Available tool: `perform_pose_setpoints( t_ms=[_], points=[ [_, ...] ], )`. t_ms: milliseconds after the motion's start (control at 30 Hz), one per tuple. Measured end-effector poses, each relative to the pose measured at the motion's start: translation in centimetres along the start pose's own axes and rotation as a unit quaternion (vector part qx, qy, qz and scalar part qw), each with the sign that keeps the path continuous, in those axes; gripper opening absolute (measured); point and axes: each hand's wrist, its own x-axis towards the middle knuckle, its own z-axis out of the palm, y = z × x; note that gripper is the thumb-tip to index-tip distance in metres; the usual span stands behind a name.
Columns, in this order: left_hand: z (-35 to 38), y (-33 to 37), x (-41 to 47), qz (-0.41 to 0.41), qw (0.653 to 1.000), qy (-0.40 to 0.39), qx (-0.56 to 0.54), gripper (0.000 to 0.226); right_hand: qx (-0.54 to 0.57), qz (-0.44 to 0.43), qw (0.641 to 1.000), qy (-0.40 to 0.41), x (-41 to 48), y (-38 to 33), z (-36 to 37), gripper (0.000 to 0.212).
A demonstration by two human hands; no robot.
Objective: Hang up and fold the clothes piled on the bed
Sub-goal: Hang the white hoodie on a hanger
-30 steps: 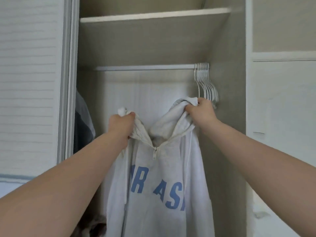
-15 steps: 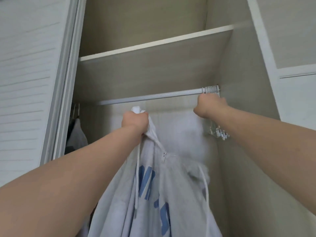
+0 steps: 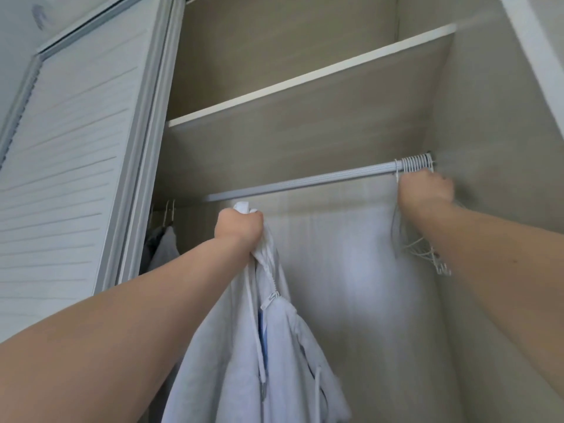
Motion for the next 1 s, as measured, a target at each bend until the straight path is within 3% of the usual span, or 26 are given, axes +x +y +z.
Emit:
perform_pose_setpoints(
  t_ms=[167, 367, 467, 567, 700, 867, 1000],
  points=[
    [-1.5, 0.3, 0.2, 0.003, 0.999, 0.029, -0.019, 0.035, 0.176, 0.029, 0.984, 0.010, 0.2, -1.2, -1.2, 0.030],
    [-6.2, 3.2, -0.3, 0.044, 0.994, 0.093, -0.047, 0.032, 0.454, 0.049, 0.888, -0.056, -1.3, -4.3, -3.7, 0.012],
    [-9.4, 5.2, -1.2, 0.057, 0.989, 0.128, -0.049, 0.019, 0.539, 0.026, 0.836, -0.100, -2.9, -5.5, -5.3, 0.026],
    [-13.5, 7.5, -1.9, 0.073, 0.982, 0.174, -0.023, 0.025, 0.631, 0.018, 0.767, -0.119, -5.9, -7.0, -7.9, 0.028],
    [-19.8, 11.1, -3.3, 0.074, 0.975, 0.211, 0.008, 0.025, 0.761, 0.092, 0.622, -0.159, -10.1, -9.6, -11.7, 0.027],
    [-28.0, 14.6, -6.7, 0.113, 0.956, 0.265, 0.061, 0.024, 0.857, 0.085, 0.475, -0.182, -14.6, -12.6, -17.0, 0.022],
    [-33.7, 17.3, -10.9, 0.125, 0.937, 0.295, 0.137, 0.022, 0.883, 0.042, 0.396, -0.249, -17.1, -15.6, -21.9, 0.013]
  ],
)
